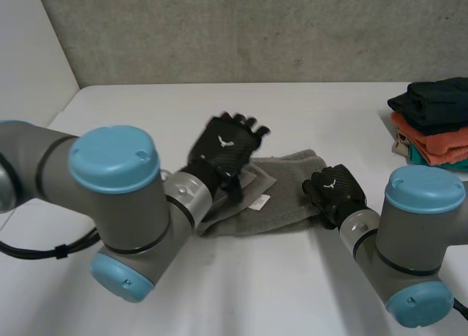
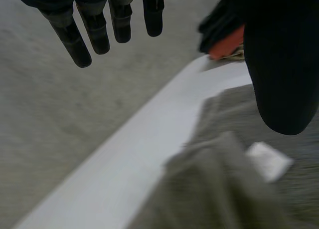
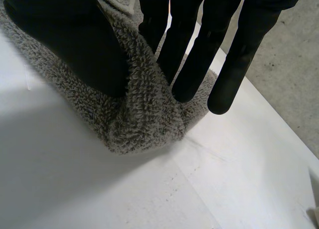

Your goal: Fold the laundry.

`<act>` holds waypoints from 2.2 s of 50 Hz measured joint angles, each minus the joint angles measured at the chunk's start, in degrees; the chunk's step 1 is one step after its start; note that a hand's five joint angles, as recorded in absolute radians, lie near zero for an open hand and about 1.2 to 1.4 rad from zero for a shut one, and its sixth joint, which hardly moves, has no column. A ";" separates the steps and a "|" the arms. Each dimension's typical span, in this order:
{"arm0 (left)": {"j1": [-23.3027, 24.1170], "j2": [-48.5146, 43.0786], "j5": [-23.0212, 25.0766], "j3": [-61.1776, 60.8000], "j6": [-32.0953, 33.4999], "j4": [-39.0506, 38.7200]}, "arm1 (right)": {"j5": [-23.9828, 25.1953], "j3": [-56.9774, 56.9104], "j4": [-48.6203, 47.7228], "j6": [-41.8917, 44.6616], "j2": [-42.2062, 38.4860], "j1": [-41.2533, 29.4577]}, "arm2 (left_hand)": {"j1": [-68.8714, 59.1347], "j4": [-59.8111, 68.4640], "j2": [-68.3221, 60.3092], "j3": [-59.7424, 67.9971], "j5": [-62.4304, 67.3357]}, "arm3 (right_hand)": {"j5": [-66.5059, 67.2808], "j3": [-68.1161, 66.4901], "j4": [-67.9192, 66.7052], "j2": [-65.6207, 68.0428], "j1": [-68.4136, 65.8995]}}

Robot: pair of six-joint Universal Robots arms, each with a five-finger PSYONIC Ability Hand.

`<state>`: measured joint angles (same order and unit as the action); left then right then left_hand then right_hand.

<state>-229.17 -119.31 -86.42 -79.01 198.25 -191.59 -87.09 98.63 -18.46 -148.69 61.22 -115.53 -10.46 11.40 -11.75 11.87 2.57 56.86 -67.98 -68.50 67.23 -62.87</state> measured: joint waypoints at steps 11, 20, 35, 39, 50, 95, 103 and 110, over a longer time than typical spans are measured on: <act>0.87 -9.52 2.06 8.14 -4.51 5.73 | 0.17 0.12 0.65 0.06 0.15 0.36 | 0.00 0.00 0.00 0.00 0.00 | 0.00 0.00 -0.03 0.00 0.00; 0.10 -16.57 -0.01 14.18 -2.45 5.40 | 0.26 0.44 0.79 0.06 0.48 0.39 | 0.00 0.00 0.00 0.00 0.00 | 0.00 0.00 -0.18 0.00 0.00; -9.08 -23.11 -18.50 21.37 14.63 2.20 | 0.71 0.58 0.80 0.03 1.20 0.89 | 0.00 0.00 0.00 0.00 0.00 | 0.00 0.00 -0.18 0.00 0.00; -10.44 -21.18 -22.94 19.83 19.27 1.46 | 0.95 0.50 0.80 0.14 1.22 0.78 | 0.00 0.00 0.00 0.00 0.00 | 0.24 0.00 -0.18 0.00 0.00; -5.49 -9.96 -14.95 9.69 13.43 -2.64 | 0.88 0.46 0.79 0.21 1.17 0.28 | 0.00 0.00 0.00 0.00 0.00 | 0.43 0.00 -0.18 0.00 0.00; -6.66 -5.34 -20.16 1.43 10.21 -7.23 | 0.33 0.15 5.73 2.65 3.17 3.65 | 0.00 0.00 0.00 0.00 -0.01 | 0.64 0.00 -0.18 0.00 0.00; -7.95 5.62 -18.43 -9.51 7.85 -10.60 | -2.20 -3.66 14.95 14.65 5.75 7.18 | 0.00 0.00 0.00 0.00 -0.01 | 0.65 0.00 -0.18 0.00 0.00; -9.51 10.55 -16.42 -13.30 5.45 -11.34 | -1.05 -8.00 9.56 16.52 6.55 -0.03 | 0.00 0.00 0.00 0.00 -0.01 | 0.96 0.00 -0.21 0.00 0.00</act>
<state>-238.69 -108.76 -102.84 -92.31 203.70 -202.94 -88.14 90.63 -8.90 -132.16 67.77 -115.56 -10.46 11.39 -11.75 11.87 2.56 57.82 -67.98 -68.71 67.23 -62.87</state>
